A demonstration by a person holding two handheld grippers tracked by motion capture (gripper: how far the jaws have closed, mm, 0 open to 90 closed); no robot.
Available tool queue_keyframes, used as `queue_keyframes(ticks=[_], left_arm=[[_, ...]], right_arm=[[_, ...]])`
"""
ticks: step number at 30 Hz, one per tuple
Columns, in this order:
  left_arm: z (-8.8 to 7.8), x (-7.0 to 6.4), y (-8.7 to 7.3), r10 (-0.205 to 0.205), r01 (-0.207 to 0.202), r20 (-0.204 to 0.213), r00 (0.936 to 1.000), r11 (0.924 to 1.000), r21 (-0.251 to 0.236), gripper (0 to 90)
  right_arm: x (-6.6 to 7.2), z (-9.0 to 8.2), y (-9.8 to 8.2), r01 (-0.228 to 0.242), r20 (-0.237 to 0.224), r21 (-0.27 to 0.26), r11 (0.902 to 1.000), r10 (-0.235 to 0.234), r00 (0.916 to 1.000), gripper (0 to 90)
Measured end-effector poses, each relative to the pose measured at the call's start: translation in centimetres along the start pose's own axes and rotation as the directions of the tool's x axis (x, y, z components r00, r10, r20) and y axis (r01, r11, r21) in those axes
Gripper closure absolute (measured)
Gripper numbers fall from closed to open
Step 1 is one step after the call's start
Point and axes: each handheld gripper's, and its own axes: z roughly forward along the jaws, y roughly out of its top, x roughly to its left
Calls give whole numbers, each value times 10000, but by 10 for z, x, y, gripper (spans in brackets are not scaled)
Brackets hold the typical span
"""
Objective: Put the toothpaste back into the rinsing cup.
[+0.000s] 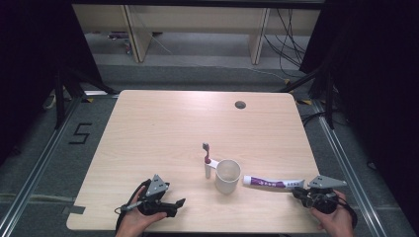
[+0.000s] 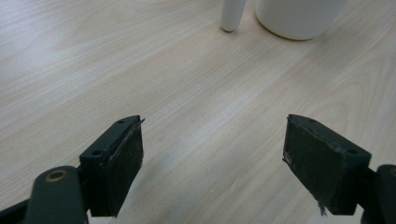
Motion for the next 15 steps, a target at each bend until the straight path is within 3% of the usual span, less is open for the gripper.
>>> queue_keyframes(ticks=[2,3,4,5,7,9,10,12,15], left_arm=[[0,0,0,22,-22,-20,10000,10000,23,195],[0,-1,0,-1,1,10,10000,10000,22,195],[-1,0,0,64,-65,39,10000,9999,81,195],[0,-1,0,14,-14,-1,10000,10000,19,195],[0,0,0,21,-21,-1,10000,10000,3,195],[-1,0,0,49,-49,26,10000,10000,63,195],[-1,0,0,21,-22,21,10000,10000,43,195],[0,0,0,32,-32,18,10000,10000,55,195],[0,-2,0,-34,34,38,10000,10000,-31,195]], right_arm=[[-4,3,4,66,120,-90,9999,-65,9999,787],[-9,5,7,491,255,-174,9986,-486,9985,788],[-9,7,10,219,311,-191,9996,-213,9993,788],[-13,8,12,518,391,-283,9983,-506,9980,788],[-16,12,20,153,426,-239,9996,-143,9990,789],[-18,15,22,276,499,-340,9990,-259,9984,789],[-18,17,25,94,508,-201,9998,-84,9987,789],[-25,22,32,366,597,-79,9993,-361,9976,789],[-26,24,37,336,642,-53,9994,-332,9974,789]])
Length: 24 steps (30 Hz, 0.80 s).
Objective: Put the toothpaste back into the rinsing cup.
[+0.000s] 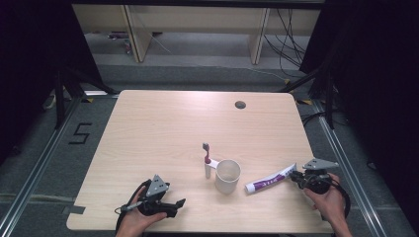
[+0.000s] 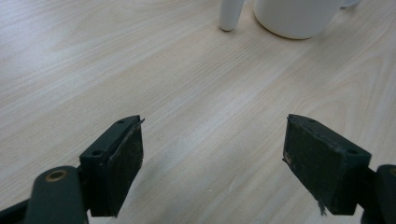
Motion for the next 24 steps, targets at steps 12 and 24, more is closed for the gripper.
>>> queue_keyframes(ticks=[12,24], left_arm=[[0,-2,0,33,-33,-7,10000,10000,0,195],[-1,-2,1,202,-202,88,9998,9998,44,195]], right_arm=[[2,21,25,187,66,121,9998,-188,9998,784],[13,42,51,363,82,379,9986,-366,9993,773]])
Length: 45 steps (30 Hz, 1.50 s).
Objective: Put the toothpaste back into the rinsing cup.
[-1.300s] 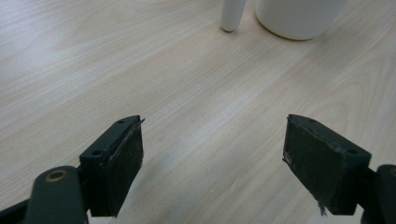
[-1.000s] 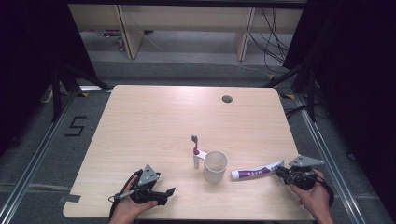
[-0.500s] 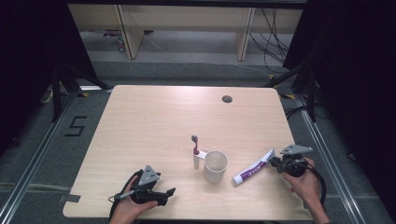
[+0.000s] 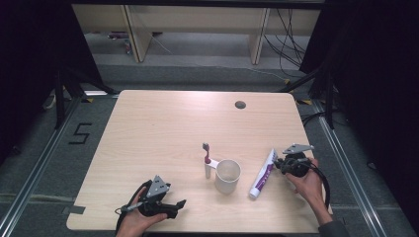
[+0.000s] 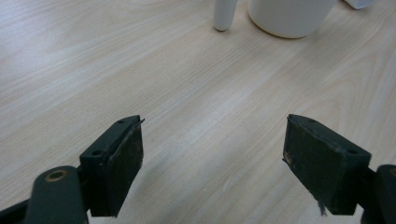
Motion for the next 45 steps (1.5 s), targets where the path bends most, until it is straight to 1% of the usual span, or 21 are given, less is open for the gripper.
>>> queue_keyframes(ticks=[8,11,13,15,18,20,22,23,26,28,29,31,33,34,35,36,38,40,41,44,45], left_arm=[[-1,-1,0,-54,53,-63,10000,9999,-86,195],[-1,-1,0,-34,34,7,10000,10000,-80,195],[-2,-1,1,-12,12,-38,10000,10000,-47,195],[-2,-1,0,-38,38,-32,10000,10000,-47,195],[-2,-1,1,19,-19,-21,10000,10000,7,195],[-3,0,0,133,-133,-91,9999,9999,29,195],[-3,-2,0,4,-4,13,10000,9999,-103,195],[-2,-2,0,-7,7,-25,10000,9999,-137,195],[-2,-2,0,-4,4,12,10000,10000,-73,195],[-3,-2,0,72,-72,5,10000,10000,0,195],[-3,-2,0,-8,8,-17,10000,10000,-88,195],[-3,-2,0,22,-22,-27,10000,10000,-48,195],[-3,-2,0,60,-60,-5,10000,10000,-19,195],[-3,-1,0,70,-70,-9,10000,10000,-23,195],[-3,-2,0,-2,2,-9,10000,10000,-85,195],[-3,-2,0,15,-15,-11,10000,10000,-62,195],[-4,-1,0,128,-128,9,9999,9999,35,195],[-3,-1,0,86,-86,3,10000,10000,-20,195],[-4,-1,1,166,-166,2,9999,9998,65,195],[-4,-1,0,133,-133,19,9999,9999,45,195],[-3,-1,0,90,-90,8,10000,10000,-11,195]], right_arm=[[8,14,19,363,46,44,9993,-363,9993,764],[10,17,25,222,31,128,9997,-223,9997,762],[10,20,27,475,107,47,9989,-475,9988,758],[10,21,30,189,24,210,9996,-189,9998,746],[8,21,30,169,62,229,9996,-170,9998,719],[7,19,29,-86,70,162,9998,85,9999,682],[6,9,29,-704,-88,86,9975,704,9975,600],[6,9,29,-704,-88,86,9975,704,9975,600],[9,1,30,-1215,-240,2,9926,1215,9923,497],[10,-1,29,-1089,-665,-241,9938,1071,9920,440],[13,-3,30,-1392,-769,-124,9902,1378,9875,413],[17,-5,31,-1391,-926,162,9901,1400,9858,360],[28,-8,32,-2155,-915,658,9743,2209,9710,349],[28,-5,30,-1728,-943,316,9844,1751,9800,343],[34,-5,31,-2048,-989,487,9776,2087,9730,334],[35,-3,31,-1714,-998,500,9839,1757,9794,327],[39,1,32,-1476,-1049,770,9860,1552,9823,323],[41,4,32,-1470,-1011,741,9864,1541,9829,321],[41,5,32,-1190,-1004,850,9893,1273,9868,320],[47,9,32,-1517,-1018,1022,9831,1620,9815,316],[46,11,33,-1191,-1037,1215,9854,1319,9858,313]])
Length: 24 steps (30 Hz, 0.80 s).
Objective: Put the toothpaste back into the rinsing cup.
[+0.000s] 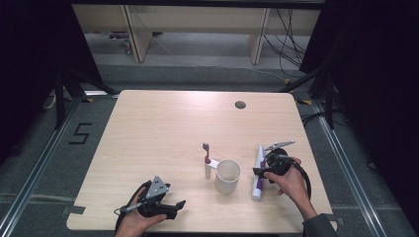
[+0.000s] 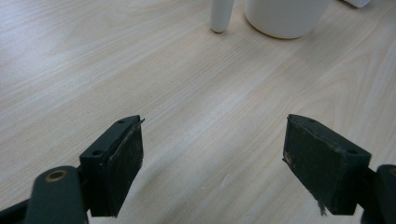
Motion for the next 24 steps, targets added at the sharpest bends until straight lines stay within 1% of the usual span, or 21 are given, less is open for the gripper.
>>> queue_keyframes(ticks=[2,3,4,5,6,7,8,9,10,11,12,13,14,15,16,17,19,20,22,23,24], left_arm=[[1,0,0,-52,52,0,10000,10000,-35,195],[0,0,0,-20,20,7,10000,10000,-24,195],[0,0,0,-67,67,8,10000,9999,-82,195],[-1,0,0,-20,20,26,10000,10000,-43,195],[-1,1,0,2,-2,24,10000,10000,-53,195],[-1,1,0,21,-21,28,10000,10000,-56,195],[-1,1,0,-2,2,-21,10000,10000,-64,194],[-1,1,0,-53,53,-9,10000,10000,-67,195],[-1,1,0,-29,29,0,10000,10000,-49,195],[-1,1,0,10,-10,3,10000,10000,-44,195],[-1,1,0,0,0,10,10000,10000,-53,195],[0,2,0,1,-1,-12,10000,10000,-38,195],[-1,2,0,25,-25,-13,10000,10000,-10,195],[0,2,0,16,-16,23,10000,10000,-17,195],[0,2,-1,132,-132,-40,9999,9999,103,195],[0,1,-1,10,-10,61,10000,10000,12,195],[1,1,0,3,-3,-14,10000,10000,16,195],[1,1,-1,-35,35,20,10000,10000,-13,195],[1,1,-1,8,-8,52,10000,10000,-28,195],[1,1,0,41,-41,6,10000,10000,48,195],[1,0,0,-106,106,37,9999,9999,-46,195]], right_arm=[[-1,1,0,92,0,44,9999,-92,10000,313],[0,3,1,33,42,21,10000,-33,10000,313],[2,3,1,-185,16,162,9997,185,9998,312],[1,3,1,-16,71,215,9998,15,10000,312],[1,4,2,-16,83,225,9997,15,10000,311],[2,5,2,-160,59,292,9994,158,9999,311],[0,6,2,50,143,270,9996,-54,9999,311],[2,7,2,-214,120,349,9992,210,9997,312],[1,10,3,-63,134,246,9997,60,9999,306],[0,9,3,-83,120,389,9992,79,9999,304],[-1,10,3,81,140,321,9995,-86,9999,305],[-1,10,4,-51,126,420,9991,46,9999,307],[-2,11,5,-47,174,483,9988,38,9998,311],[-2,11,6,-52,99,492,9988,47,9999,319],[-1,11,6,-336,-31,567,9978,339,9994,332],[-4,11,8,60,-70,570,9984,-56,10000,369],[-4,11,9,4,-110,647,9979,3,9999,389],[-3,12,9,-179,-101,827,9964,188,9998,418],[-3,14,9,97,-39,1147,9933,-93,9999,455],[-5,14,10,509,26,1132,9923,-516,9987,473],[-4,12,11,357,58,1329,9905,-368,9993,488]])
